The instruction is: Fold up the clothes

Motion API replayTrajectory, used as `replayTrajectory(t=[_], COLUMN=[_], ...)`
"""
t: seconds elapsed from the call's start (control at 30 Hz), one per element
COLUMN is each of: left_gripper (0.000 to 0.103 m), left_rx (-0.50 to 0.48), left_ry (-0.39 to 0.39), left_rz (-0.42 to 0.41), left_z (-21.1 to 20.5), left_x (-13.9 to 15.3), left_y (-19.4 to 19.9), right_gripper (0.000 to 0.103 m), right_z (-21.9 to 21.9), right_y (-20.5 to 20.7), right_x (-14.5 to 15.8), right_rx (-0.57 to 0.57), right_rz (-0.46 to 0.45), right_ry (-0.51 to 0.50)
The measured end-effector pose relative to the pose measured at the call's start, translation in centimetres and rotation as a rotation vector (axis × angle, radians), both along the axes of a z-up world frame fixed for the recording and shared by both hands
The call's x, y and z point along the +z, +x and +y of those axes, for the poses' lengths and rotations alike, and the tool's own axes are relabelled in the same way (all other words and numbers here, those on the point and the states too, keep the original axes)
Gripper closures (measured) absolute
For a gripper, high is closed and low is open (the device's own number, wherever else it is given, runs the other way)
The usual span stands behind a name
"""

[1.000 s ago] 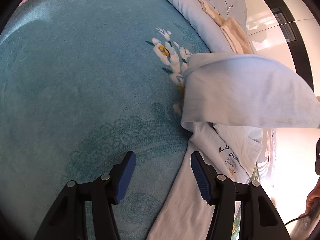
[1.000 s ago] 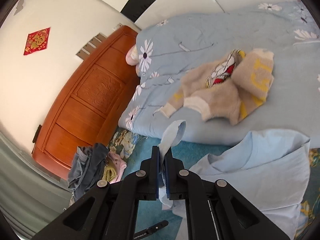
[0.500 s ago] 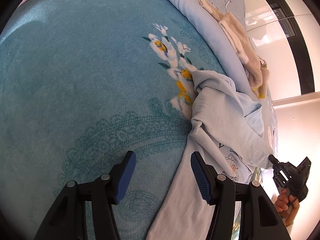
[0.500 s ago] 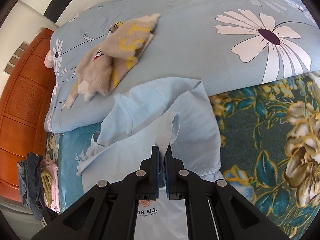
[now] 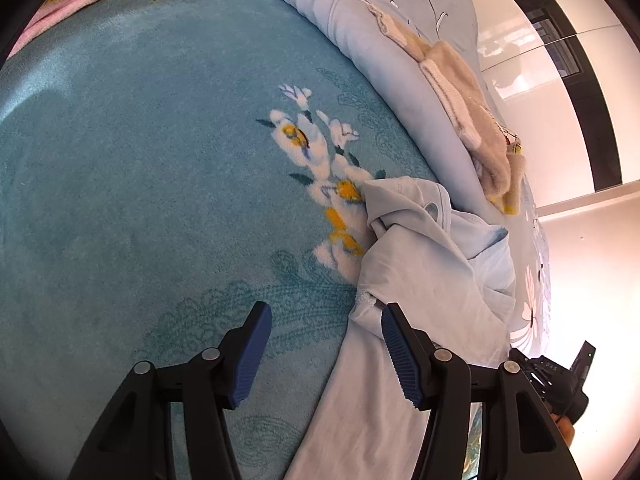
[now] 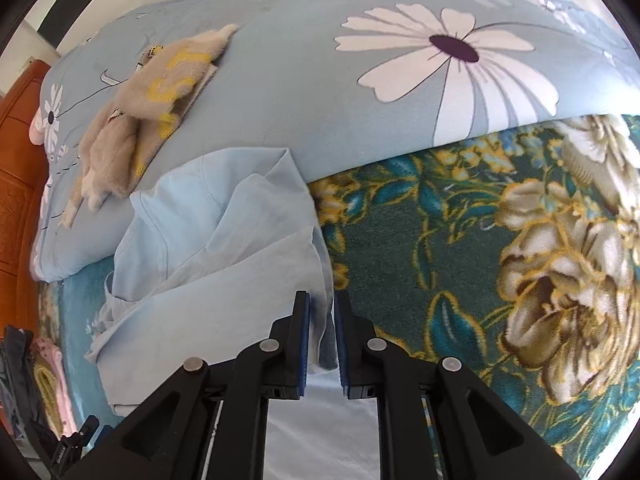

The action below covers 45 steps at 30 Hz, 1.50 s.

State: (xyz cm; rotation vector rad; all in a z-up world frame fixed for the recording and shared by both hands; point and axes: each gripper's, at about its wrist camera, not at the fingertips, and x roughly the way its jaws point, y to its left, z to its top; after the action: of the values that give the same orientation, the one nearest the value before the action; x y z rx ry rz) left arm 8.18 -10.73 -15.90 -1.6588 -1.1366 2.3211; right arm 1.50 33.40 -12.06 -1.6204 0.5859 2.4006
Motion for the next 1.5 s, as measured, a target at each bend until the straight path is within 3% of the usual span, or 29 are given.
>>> replayTrajectory(t=[0.1, 0.3, 0.43, 0.57, 0.7, 0.9, 0.93, 0.97, 1.07, 1.2, 1.4, 1.5], left_gripper=[0.042, 0.043, 0.047, 0.049, 0.058, 0.081, 0.085, 0.088, 0.092, 0.094, 0.094, 0.094], left_rx=[-0.006, -0.092, -0.120, -0.098, -0.107, -0.146, -0.148, -0.148, -0.152, -0.162, -0.143, -0.142], left_ry=[0.013, 0.052, 0.053, 0.052, 0.054, 0.040, 0.044, 0.049, 0.038, 0.010, 0.031, 0.036], left_rz=[0.021, 0.056, 0.078, 0.093, 0.105, 0.108, 0.109, 0.109, 0.113, 0.128, 0.122, 0.101], left_z=[0.6, 3.1, 3.4, 2.7, 2.6, 3.4, 3.5, 3.4, 3.7, 4.0, 3.5, 3.4], left_x=[0.1, -0.4, -1.1, -1.2, -1.5, -2.3, -2.5, -2.6, -2.5, -1.9, -1.9, -2.2], left_y=[-0.7, -1.2, -0.3, -0.8, -1.3, -1.8, -1.9, -2.0, -2.0, -1.6, -1.5, -1.5], right_gripper=[0.090, 0.083, 0.082, 0.082, 0.082, 0.082, 0.083, 0.091, 0.102, 0.102, 0.102, 0.102], right_z=[-2.3, -17.7, -27.1, -32.5, -34.5, -35.9, -36.0, -36.2, -36.6, -36.3, -36.7, -36.8], right_y=[-0.3, -3.7, -4.9, -5.7, -6.4, -6.0, -5.8, -5.7, -5.8, -8.7, -10.8, -11.5], right_x=[2.5, 4.1, 2.8, 0.1, -1.4, -3.1, -3.2, -3.2, -2.9, -1.1, -2.3, -3.2], right_rx=[0.058, 0.668, 0.960, 1.123, 1.185, 1.259, 1.270, 1.278, 1.280, 1.154, 1.096, 1.048], right_rz=[0.062, 0.114, 0.079, -0.032, -0.086, -0.142, -0.135, -0.126, -0.102, -0.014, -0.040, -0.073], right_ry=[0.109, 0.023, 0.020, 0.085, 0.135, 0.240, 0.261, 0.277, 0.302, 0.331, 0.355, 0.311])
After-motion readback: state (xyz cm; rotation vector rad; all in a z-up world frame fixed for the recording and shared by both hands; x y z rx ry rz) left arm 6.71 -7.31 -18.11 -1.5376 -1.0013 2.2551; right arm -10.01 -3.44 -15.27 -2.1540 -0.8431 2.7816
